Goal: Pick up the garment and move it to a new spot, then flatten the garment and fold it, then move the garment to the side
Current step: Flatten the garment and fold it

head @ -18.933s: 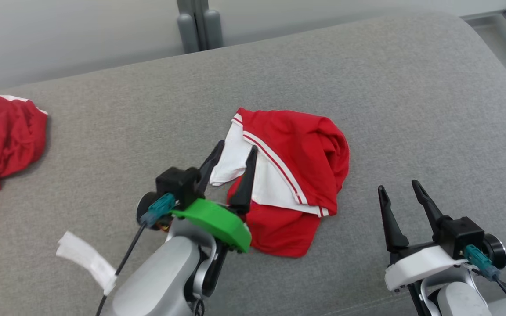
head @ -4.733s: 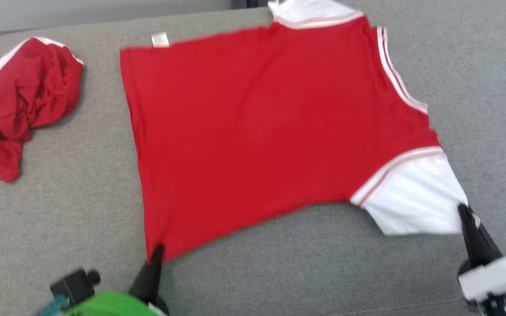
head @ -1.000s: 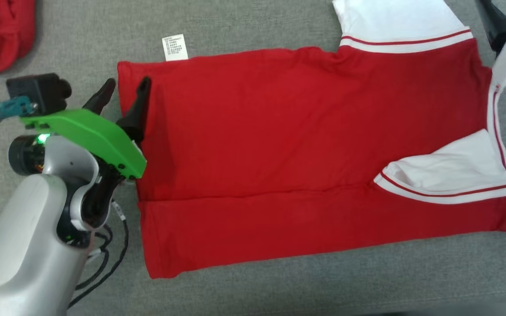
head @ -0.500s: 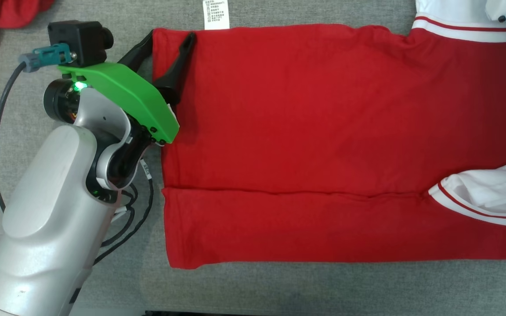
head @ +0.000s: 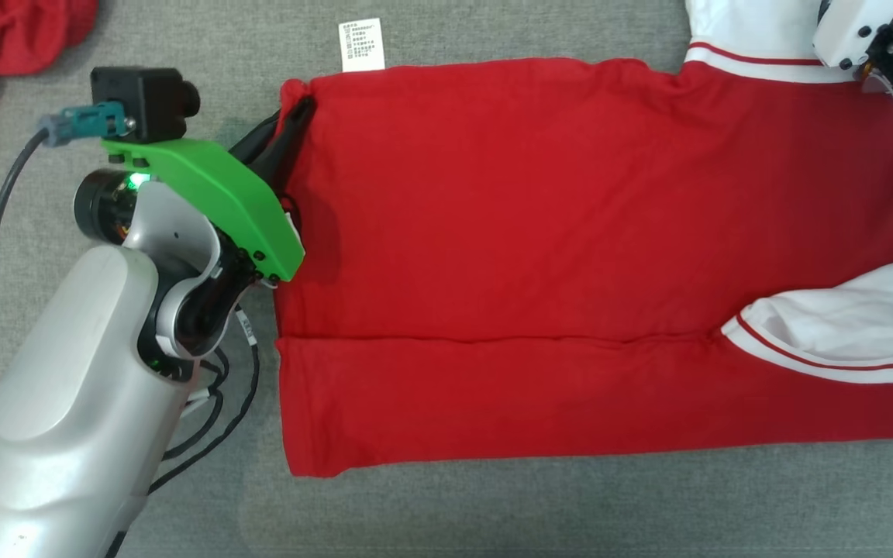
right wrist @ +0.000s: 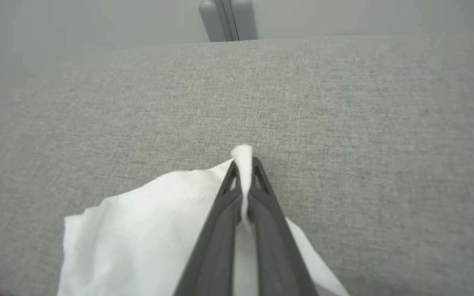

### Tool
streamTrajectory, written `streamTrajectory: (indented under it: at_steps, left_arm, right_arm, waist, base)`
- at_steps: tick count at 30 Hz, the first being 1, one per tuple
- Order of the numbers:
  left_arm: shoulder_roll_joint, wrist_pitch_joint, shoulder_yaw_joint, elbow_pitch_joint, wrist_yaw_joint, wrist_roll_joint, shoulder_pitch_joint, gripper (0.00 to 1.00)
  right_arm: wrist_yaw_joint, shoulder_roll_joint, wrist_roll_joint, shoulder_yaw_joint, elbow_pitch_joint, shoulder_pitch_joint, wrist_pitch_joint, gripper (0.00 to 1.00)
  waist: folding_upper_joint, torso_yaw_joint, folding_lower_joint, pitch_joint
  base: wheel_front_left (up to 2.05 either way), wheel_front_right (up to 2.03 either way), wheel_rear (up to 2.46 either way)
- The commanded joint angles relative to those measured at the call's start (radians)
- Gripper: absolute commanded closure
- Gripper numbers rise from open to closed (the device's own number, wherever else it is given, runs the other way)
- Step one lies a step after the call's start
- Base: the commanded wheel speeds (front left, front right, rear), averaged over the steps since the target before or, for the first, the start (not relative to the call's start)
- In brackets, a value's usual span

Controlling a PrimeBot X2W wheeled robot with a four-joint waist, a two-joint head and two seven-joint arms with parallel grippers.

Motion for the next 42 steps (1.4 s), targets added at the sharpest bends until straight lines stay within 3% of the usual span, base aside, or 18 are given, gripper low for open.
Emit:
streamTrajectory:
  at_steps: [1, 12, 20, 29, 42]
  left_arm:
    - [0.01, -0.01, 0.009, -0.007, 0.006, -0.013, 0.021, 1.0]
    - [0.05, -0.054, 0.058, -0.151, 0.041, -0.043, 0.154, 1.0]
    - [0.081, -0.076, 0.068, -0.299, 0.088, -0.071, 0.344, 1.0]
    - [0.119, -0.095, 0.088, -0.422, 0.14, -0.092, 0.515, 1.0]
    - [0.146, -0.13, 0.127, -0.457, 0.144, -0.103, 0.592, 1.0]
  right_arm:
    - [0.0, -0.011, 0.02, -0.009, -0.006, 0.009, -0.02, 1.0]
    - [0.0, -0.08, 0.131, -0.029, -0.147, 0.166, -0.121, 1.0]
    - [0.0, -0.09, 0.209, -0.051, -0.392, 0.442, -0.172, 1.0]
    - [0.0, -0.008, 0.223, -0.134, -0.611, 0.746, -0.17, 1.0]
    - [0.0, 0.063, 0.227, -0.118, -0.602, 0.846, -0.201, 1.0]
  waist:
    - [0.0, -0.022, -0.0001, -0.031]
    - [0.0, -0.087, -0.0001, -0.148]
    - [0.0, -0.13, -0.0001, -0.226]
    - [0.0, -0.165, -0.0001, -0.232]
    - [0.0, -0.167, -0.0001, -0.239]
  base:
    - [0.0, 0.0, 0.0]
    - [0.0, 0.0, 0.0]
    - [0.0, 0.0, 0.0]
    - [0.0, 0.0, 0.0]
    - [0.0, 0.0, 0.0]
